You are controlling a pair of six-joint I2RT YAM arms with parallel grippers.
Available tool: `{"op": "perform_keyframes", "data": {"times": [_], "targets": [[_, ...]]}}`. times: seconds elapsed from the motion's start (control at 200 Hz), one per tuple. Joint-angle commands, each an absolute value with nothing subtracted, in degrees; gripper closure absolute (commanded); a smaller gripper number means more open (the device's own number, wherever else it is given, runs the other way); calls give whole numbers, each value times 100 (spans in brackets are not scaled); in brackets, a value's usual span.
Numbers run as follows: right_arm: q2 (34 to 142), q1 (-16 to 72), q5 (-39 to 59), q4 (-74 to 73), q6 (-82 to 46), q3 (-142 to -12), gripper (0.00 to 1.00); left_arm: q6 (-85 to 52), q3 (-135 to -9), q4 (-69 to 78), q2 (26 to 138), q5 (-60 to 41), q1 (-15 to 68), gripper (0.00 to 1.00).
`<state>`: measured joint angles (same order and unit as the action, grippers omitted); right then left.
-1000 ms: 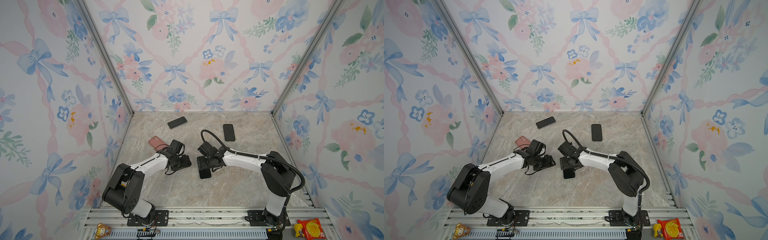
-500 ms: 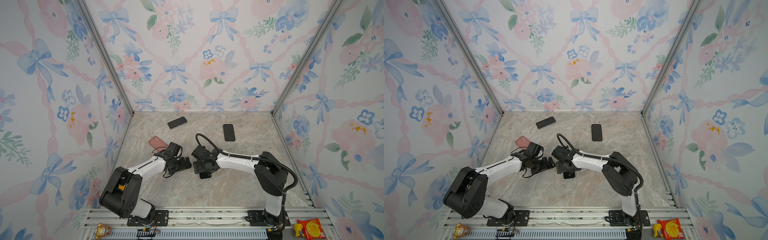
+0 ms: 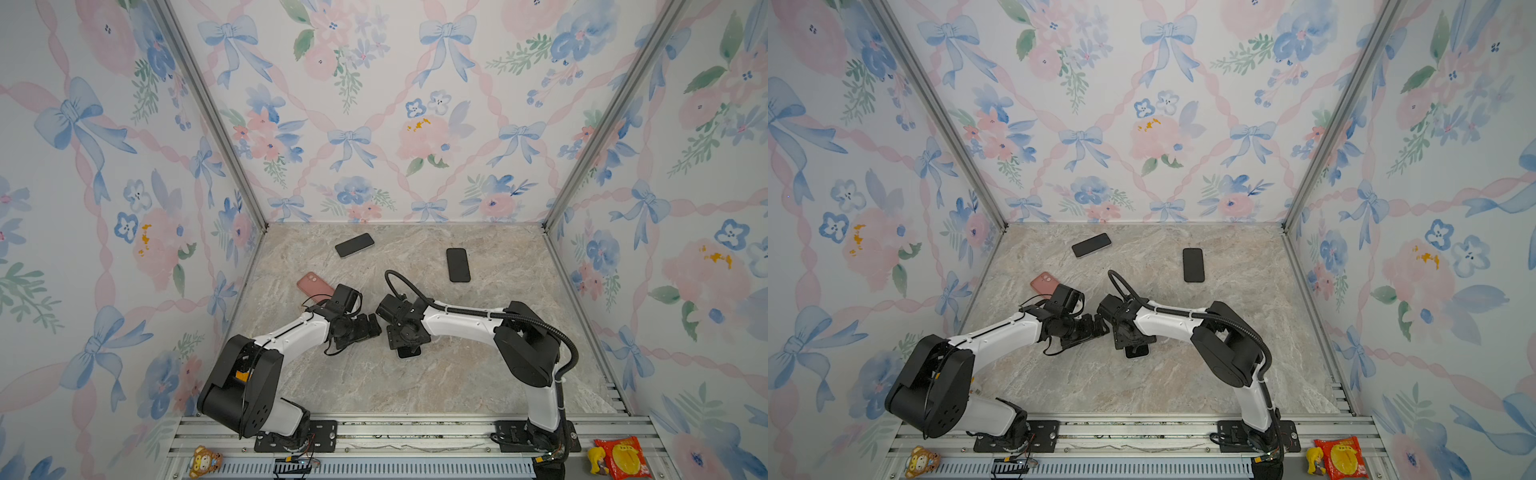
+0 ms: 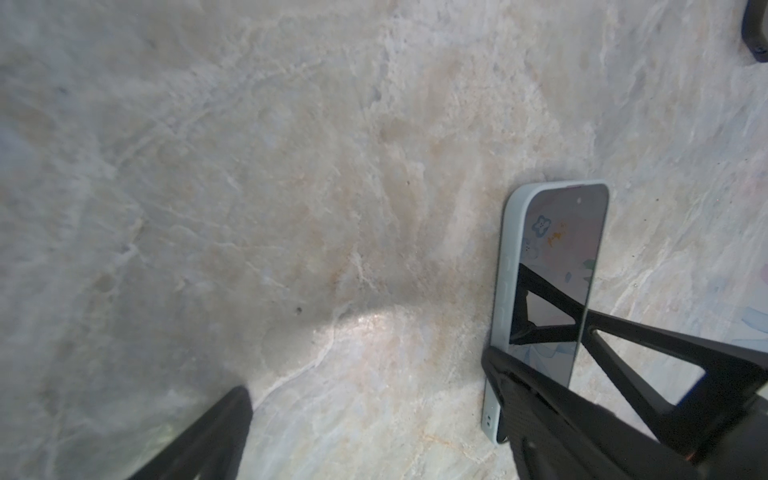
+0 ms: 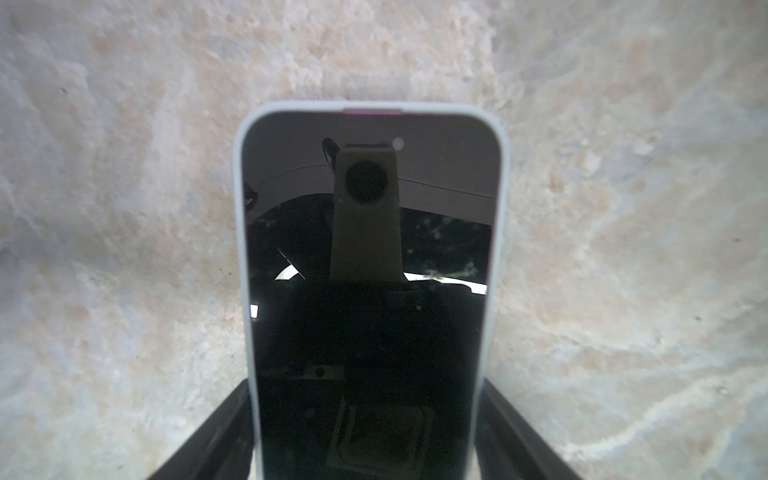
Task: Put the phone into the phone case
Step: 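Open the left gripper and draw it back while the right gripper holds the phone, then lift the cased phone with the right gripper toward the black phone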
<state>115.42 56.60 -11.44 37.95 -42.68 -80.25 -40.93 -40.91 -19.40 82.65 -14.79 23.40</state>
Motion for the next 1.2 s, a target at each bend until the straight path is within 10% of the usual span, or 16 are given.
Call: {"op": "perform_keyframes", "data": {"times": [0.0, 1.195], "targets": [[11511, 5570, -1292, 4007, -4230, -8011, 28, -4013, -4039, -2092, 8282, -1423, 2278, 4], [12983, 2680, -1036, 4247, -2084, -11037, 38, -3806, -6795, -1872, 10588, -2162, 2522, 5]]}}
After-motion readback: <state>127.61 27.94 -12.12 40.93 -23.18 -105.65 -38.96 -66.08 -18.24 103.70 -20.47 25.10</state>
